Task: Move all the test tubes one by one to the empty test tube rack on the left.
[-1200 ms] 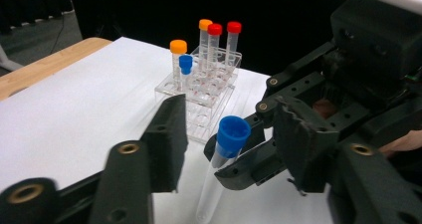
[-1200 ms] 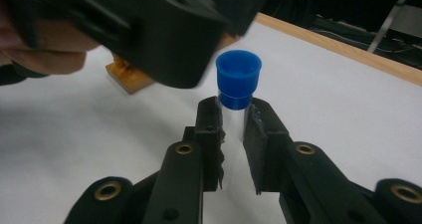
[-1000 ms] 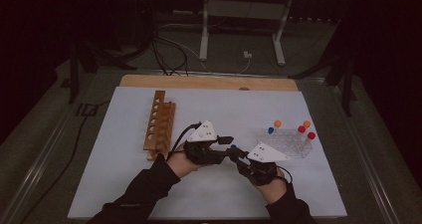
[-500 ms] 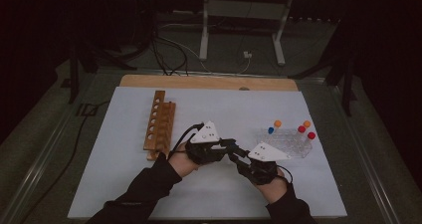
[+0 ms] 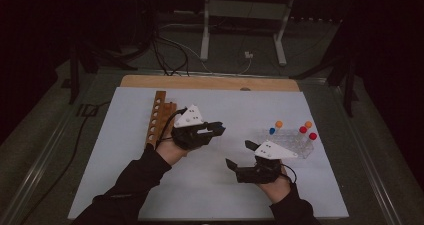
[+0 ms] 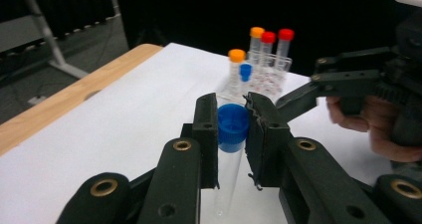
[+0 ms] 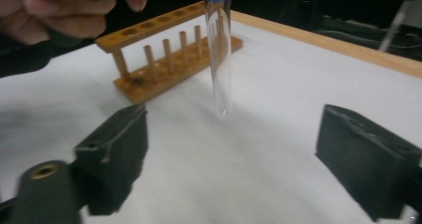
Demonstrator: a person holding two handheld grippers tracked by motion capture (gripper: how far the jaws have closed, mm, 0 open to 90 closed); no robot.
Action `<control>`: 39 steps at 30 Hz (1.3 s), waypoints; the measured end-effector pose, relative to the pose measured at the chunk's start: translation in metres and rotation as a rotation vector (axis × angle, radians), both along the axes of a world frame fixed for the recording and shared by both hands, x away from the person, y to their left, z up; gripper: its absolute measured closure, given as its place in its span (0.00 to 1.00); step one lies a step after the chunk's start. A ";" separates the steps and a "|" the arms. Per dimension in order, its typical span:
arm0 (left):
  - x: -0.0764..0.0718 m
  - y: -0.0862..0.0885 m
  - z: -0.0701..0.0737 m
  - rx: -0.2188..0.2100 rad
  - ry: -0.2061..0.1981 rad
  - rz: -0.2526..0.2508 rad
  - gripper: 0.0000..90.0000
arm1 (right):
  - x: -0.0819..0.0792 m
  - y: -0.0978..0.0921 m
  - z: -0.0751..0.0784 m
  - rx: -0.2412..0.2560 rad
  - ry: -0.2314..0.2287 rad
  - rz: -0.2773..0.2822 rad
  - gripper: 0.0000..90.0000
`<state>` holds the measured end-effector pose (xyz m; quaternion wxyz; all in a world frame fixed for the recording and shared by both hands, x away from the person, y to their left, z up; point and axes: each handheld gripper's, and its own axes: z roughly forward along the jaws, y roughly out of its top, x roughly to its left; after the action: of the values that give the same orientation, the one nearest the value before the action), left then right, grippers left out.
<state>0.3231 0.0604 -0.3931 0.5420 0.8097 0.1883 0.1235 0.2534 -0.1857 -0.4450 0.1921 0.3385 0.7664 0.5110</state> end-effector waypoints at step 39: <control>0.085 0.132 0.047 -0.023 -0.070 0.403 0.86 | 0.000 -0.009 -0.005 -0.008 -0.059 0.025 0.00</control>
<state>0.4085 0.1920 -0.3457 0.5219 0.7444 0.3289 0.2555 0.2535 -0.1952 -0.4501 0.2096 0.3131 0.7667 0.5198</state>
